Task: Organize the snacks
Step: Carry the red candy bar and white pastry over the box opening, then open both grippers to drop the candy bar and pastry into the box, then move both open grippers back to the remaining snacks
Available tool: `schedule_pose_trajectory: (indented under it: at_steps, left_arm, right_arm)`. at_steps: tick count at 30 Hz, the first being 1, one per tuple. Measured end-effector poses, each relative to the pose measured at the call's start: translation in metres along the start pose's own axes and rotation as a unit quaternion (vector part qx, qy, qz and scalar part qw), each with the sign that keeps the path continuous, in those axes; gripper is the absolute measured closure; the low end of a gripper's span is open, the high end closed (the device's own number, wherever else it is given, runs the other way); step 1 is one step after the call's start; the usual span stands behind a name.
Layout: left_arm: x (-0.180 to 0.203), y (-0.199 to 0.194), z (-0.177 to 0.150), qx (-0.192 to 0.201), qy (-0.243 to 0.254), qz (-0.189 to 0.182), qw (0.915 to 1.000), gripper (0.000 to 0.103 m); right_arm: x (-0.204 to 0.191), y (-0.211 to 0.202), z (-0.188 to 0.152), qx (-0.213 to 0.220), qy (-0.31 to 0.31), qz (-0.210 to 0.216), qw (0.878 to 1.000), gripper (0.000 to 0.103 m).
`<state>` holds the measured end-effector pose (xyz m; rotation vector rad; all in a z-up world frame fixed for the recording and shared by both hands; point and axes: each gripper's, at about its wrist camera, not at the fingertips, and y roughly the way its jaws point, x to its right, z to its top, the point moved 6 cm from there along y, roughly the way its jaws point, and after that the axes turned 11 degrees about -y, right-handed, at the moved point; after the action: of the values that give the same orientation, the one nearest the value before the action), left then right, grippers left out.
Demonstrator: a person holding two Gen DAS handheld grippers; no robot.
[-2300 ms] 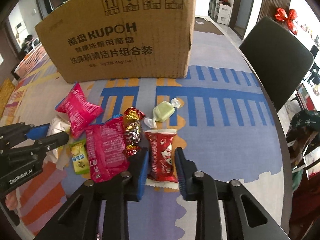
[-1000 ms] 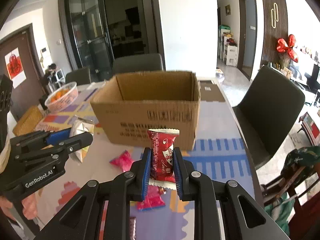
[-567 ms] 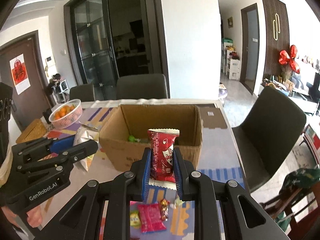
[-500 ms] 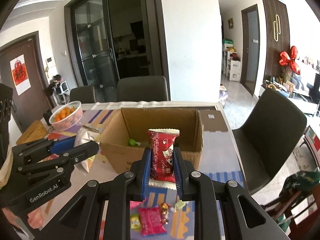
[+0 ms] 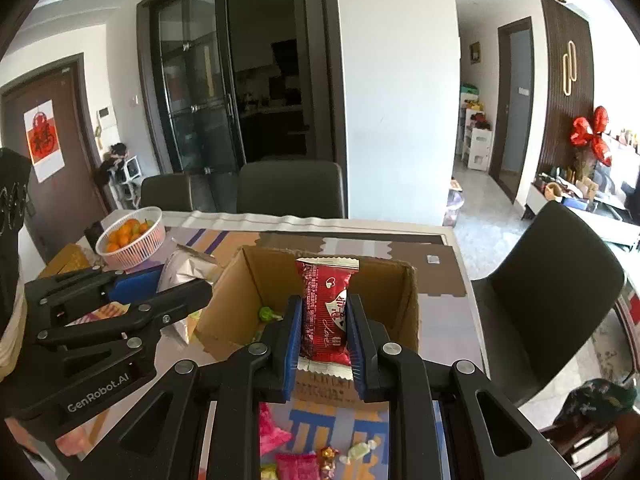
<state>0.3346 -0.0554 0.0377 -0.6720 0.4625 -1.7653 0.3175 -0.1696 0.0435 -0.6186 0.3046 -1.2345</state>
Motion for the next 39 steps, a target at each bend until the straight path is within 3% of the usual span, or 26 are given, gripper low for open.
schedule_pose_trajectory:
  at_steps: [13, 16, 17, 19, 27, 39]
  left_arm:
    - [-0.008, 0.050, 0.004, -0.039, -0.002, 0.020, 0.9990, 0.072]
    - [-0.007, 0.050, 0.005, -0.034, 0.004, 0.041, 0.9986, 0.053]
    - [-0.008, 0.048, 0.004, -0.027, 0.006, 0.043, 0.9987, 0.051]
    - [-0.008, 0.042, 0.002, -0.020, 0.012, 0.044, 0.9988, 0.046]
    - [-0.006, 0.010, -0.018, -0.009, 0.005, 0.026, 0.9996, 0.042]
    - [0.006, -0.034, -0.051, 0.006, 0.020, 0.010, 0.9997, 0.038]
  right_arm:
    - [0.016, 0.058, 0.003, -0.057, 0.002, -0.001, 0.998, 0.080]
    - [0.021, 0.064, 0.002, -0.055, 0.008, -0.003, 0.998, 0.075]
    - [0.021, 0.063, 0.002, -0.053, 0.009, -0.005, 0.999, 0.060]
    - [0.025, 0.059, -0.001, -0.049, 0.019, -0.019, 0.998, 0.050]
    - [0.018, 0.028, -0.017, -0.028, 0.003, -0.037, 0.999, 0.050]
    - [0.002, -0.021, -0.041, 0.002, -0.001, -0.027, 1.000, 0.050]
